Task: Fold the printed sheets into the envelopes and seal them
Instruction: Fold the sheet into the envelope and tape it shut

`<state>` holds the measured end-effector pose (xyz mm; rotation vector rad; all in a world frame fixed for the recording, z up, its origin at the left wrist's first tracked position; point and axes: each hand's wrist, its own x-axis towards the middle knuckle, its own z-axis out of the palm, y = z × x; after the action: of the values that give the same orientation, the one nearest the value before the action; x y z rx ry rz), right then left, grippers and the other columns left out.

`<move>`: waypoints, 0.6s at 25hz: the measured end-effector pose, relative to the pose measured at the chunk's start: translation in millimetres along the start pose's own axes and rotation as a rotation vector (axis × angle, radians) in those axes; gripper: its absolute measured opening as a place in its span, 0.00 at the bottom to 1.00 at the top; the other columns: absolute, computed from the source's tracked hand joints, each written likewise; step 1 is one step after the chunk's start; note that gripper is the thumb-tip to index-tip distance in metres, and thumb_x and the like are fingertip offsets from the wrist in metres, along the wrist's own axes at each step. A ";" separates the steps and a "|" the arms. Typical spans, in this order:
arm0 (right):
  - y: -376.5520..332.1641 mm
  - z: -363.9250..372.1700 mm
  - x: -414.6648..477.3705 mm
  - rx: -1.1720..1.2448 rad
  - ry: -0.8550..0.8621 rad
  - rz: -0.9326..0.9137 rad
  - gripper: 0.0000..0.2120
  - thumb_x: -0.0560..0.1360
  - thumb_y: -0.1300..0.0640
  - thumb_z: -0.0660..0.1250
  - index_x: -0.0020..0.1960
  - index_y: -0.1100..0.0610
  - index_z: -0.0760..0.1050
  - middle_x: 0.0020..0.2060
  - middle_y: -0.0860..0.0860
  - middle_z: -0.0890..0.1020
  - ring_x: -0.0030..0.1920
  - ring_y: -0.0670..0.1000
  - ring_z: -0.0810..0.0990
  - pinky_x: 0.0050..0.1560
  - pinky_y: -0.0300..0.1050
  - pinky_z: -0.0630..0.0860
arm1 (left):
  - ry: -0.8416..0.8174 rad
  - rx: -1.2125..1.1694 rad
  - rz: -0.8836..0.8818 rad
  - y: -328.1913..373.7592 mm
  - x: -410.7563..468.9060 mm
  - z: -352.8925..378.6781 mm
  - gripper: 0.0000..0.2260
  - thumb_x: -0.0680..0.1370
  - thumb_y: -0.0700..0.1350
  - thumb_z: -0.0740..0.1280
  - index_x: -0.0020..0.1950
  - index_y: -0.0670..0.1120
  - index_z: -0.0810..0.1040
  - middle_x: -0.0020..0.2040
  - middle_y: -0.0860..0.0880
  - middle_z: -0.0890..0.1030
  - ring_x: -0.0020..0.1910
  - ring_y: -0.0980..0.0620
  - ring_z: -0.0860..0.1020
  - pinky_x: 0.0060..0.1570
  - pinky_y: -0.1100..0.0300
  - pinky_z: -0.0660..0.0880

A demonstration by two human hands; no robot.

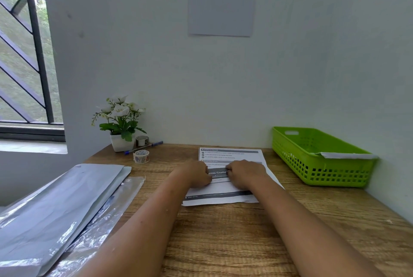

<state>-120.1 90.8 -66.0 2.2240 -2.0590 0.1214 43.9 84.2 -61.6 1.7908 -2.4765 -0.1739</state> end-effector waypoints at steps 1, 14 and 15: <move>4.4 1.0 1.0 -0.001 0.004 0.031 0.17 0.79 0.50 0.52 0.61 0.48 0.76 0.58 0.50 0.79 0.57 0.54 0.77 0.47 0.48 0.68 | 0.004 0.010 -0.014 0.8 -0.9 -0.3 0.10 0.78 0.51 0.57 0.44 0.46 0.73 0.52 0.45 0.78 0.45 0.48 0.74 0.48 0.55 0.72; 24.9 0.3 -4.1 -0.071 0.105 0.186 0.18 0.80 0.47 0.54 0.62 0.53 0.75 0.60 0.50 0.78 0.60 0.53 0.76 0.54 0.47 0.71 | 0.094 0.113 -0.116 -1.0 -7.9 0.9 0.22 0.78 0.61 0.58 0.62 0.47 0.71 0.59 0.46 0.76 0.57 0.45 0.74 0.54 0.49 0.75; 25.3 -2.7 -5.8 -0.045 0.101 0.175 0.21 0.80 0.43 0.54 0.62 0.53 0.74 0.61 0.51 0.77 0.61 0.54 0.76 0.55 0.47 0.71 | 0.100 0.085 -0.111 -3.0 -7.5 1.4 0.25 0.76 0.64 0.59 0.64 0.48 0.69 0.60 0.46 0.75 0.58 0.45 0.73 0.54 0.49 0.74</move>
<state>-145.8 94.9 -63.5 1.9669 -2.1753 0.1956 48.9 90.5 -63.4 1.9209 -2.3523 0.0143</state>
